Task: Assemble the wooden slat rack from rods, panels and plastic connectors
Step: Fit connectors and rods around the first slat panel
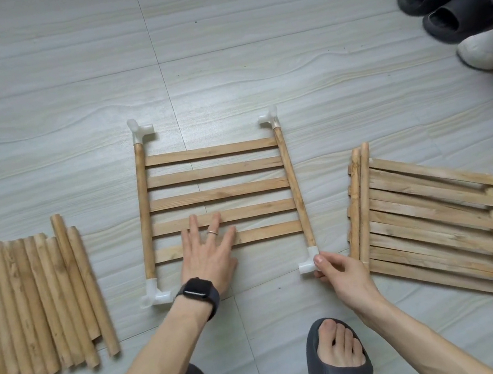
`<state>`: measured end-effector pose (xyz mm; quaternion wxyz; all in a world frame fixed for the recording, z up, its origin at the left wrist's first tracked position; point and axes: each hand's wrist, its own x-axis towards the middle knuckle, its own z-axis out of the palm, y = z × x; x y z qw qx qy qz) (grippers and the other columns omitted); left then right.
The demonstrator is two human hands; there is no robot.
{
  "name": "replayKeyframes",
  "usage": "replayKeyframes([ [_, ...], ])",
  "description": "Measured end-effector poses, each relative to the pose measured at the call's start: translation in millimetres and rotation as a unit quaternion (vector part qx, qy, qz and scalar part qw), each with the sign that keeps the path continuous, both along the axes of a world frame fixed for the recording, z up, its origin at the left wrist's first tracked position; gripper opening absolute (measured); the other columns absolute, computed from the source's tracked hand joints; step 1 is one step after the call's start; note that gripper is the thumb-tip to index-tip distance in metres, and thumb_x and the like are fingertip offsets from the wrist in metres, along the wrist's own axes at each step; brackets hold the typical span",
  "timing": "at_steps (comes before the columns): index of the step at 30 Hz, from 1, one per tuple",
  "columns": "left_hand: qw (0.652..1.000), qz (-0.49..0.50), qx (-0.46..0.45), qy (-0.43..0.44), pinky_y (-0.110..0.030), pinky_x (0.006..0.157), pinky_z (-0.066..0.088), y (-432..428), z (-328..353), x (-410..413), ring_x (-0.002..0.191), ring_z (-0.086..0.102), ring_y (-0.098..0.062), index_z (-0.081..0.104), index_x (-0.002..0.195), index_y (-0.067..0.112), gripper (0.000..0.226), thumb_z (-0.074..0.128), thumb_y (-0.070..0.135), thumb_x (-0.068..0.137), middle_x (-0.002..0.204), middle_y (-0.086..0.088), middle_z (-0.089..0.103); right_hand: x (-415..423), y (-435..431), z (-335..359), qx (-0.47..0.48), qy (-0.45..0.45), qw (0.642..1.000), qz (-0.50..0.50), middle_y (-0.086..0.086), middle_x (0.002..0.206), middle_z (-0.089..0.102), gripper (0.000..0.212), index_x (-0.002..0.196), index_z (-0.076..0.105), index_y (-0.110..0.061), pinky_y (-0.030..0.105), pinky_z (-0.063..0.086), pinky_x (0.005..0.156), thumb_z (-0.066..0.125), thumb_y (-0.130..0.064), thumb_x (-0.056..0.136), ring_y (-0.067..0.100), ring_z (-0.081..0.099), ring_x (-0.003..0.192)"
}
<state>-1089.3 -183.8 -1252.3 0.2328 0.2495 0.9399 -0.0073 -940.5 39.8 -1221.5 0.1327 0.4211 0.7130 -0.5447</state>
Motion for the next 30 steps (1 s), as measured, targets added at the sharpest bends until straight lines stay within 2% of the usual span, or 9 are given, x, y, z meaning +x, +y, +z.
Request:
replayKeyframes([
  [4, 0.998, 0.022, -0.020, -0.050, -0.067, 0.113, 0.020, -5.8, -1.4, -12.6, 0.147, -0.006, -0.051, 0.022, 0.148, 0.048, 0.053, 0.045, 0.048, 0.101, 0.166, 0.005, -0.011, -8.3, 0.2, 0.4, 0.005, -0.008, 1.000, -0.024, -0.019, 0.085, 0.076, 0.023, 0.079, 0.073, -0.047, 0.031, 0.054, 0.092, 0.063, -0.041, 0.098, 0.010, 0.071, 0.092],
  [7, 0.998, 0.033, -0.007, -0.058, -0.066, 0.110, 0.027, -6.0, -0.6, -14.2, 0.148, -0.004, -0.049, 0.029, 0.145, 0.048, 0.045, 0.044, 0.040, 0.103, 0.166, 0.008, -0.007, -13.1, 0.0, 1.4, 0.021, -0.006, 0.999, -0.026, -0.016, 0.085, 0.076, 0.029, 0.074, 0.074, -0.051, 0.032, 0.054, 0.092, 0.062, -0.040, 0.099, 0.010, 0.071, 0.091],
  [11, 0.996, 0.051, 0.011, -0.069, -0.065, 0.109, 0.029, -5.7, 2.4, -15.6, 0.149, -0.004, -0.047, 0.034, 0.144, 0.048, 0.042, 0.042, 0.035, 0.105, 0.166, 0.010, -0.003, -19.0, -2.7, 0.5, 0.039, 0.000, 0.998, -0.040, -0.014, 0.083, 0.076, 0.029, 0.073, 0.074, -0.044, 0.037, 0.054, 0.095, 0.063, -0.037, 0.099, 0.013, 0.070, 0.093],
  [15, 0.993, 0.050, 0.013, -0.103, -0.066, 0.114, 0.022, -6.7, 4.5, -16.9, 0.149, -0.010, -0.045, 0.028, 0.149, 0.050, 0.053, 0.044, 0.027, 0.104, 0.165, 0.013, -0.009, -26.8, -9.0, -4.5, 0.031, -0.001, 0.997, -0.076, -0.004, 0.083, 0.076, 0.028, 0.075, 0.070, -0.034, 0.043, 0.054, 0.097, 0.060, -0.031, 0.101, 0.021, 0.071, 0.096],
  [19, 0.991, 0.044, 0.001, -0.125, -0.066, 0.116, 0.019, -8.0, 10.0, -18.6, 0.149, -0.014, -0.043, 0.023, 0.151, 0.051, 0.058, 0.046, 0.027, 0.103, 0.165, 0.014, -0.014, -30.2, -4.4, -6.0, -0.037, 0.000, 0.992, -0.125, -0.001, 0.086, 0.075, 0.011, 0.098, 0.070, -0.026, 0.028, 0.057, 0.087, 0.060, -0.023, 0.102, 0.012, 0.070, 0.086],
  [21, 0.992, 0.033, -0.011, -0.124, -0.065, 0.116, 0.019, -8.4, 10.1, -15.6, 0.148, -0.016, -0.044, 0.019, 0.152, 0.051, 0.062, 0.048, 0.030, 0.102, 0.164, 0.013, -0.017, -29.9, -4.4, -5.1, -0.020, -0.013, 0.994, -0.105, -0.001, 0.085, 0.075, 0.017, 0.091, 0.069, -0.027, 0.031, 0.056, 0.088, 0.058, -0.024, 0.103, 0.015, 0.069, 0.087],
  [23, 0.992, 0.024, -0.024, -0.122, -0.065, 0.116, 0.019, -8.4, 7.9, -9.5, 0.148, -0.018, -0.045, 0.013, 0.152, 0.052, 0.067, 0.050, 0.031, 0.101, 0.163, 0.011, -0.021, -28.8, -5.1, -5.2, 0.046, -0.033, 0.997, -0.051, 0.001, 0.082, 0.075, 0.029, 0.079, 0.068, -0.024, 0.038, 0.053, 0.086, 0.054, -0.028, 0.104, 0.023, 0.069, 0.089],
  [26, 0.992, 0.012, -0.045, -0.119, -0.066, 0.115, 0.019, -9.2, 4.2, -2.3, 0.146, -0.020, -0.047, 0.002, 0.152, 0.053, 0.073, 0.050, 0.032, 0.101, 0.161, 0.009, -0.028, -25.4, -6.0, -4.5, 0.146, -0.038, 0.988, 0.026, 0.010, 0.081, 0.073, 0.038, 0.083, 0.069, -0.011, 0.028, 0.042, 0.064, 0.046, -0.033, 0.104, 0.027, 0.066, 0.085],
  [30, 0.992, 0.005, -0.051, -0.112, -0.066, 0.115, 0.020, -11.1, 2.1, -1.4, 0.146, -0.020, -0.048, -0.002, 0.151, 0.054, 0.076, 0.051, 0.033, 0.100, 0.160, 0.008, -0.031, -22.3, -4.7, -2.5, 0.196, -0.024, 0.977, 0.085, 0.008, 0.068, 0.064, 0.044, 0.075, 0.060, -0.010, 0.026, 0.035, 0.055, 0.041, -0.034, 0.107, 0.020, 0.057, 0.068],
])
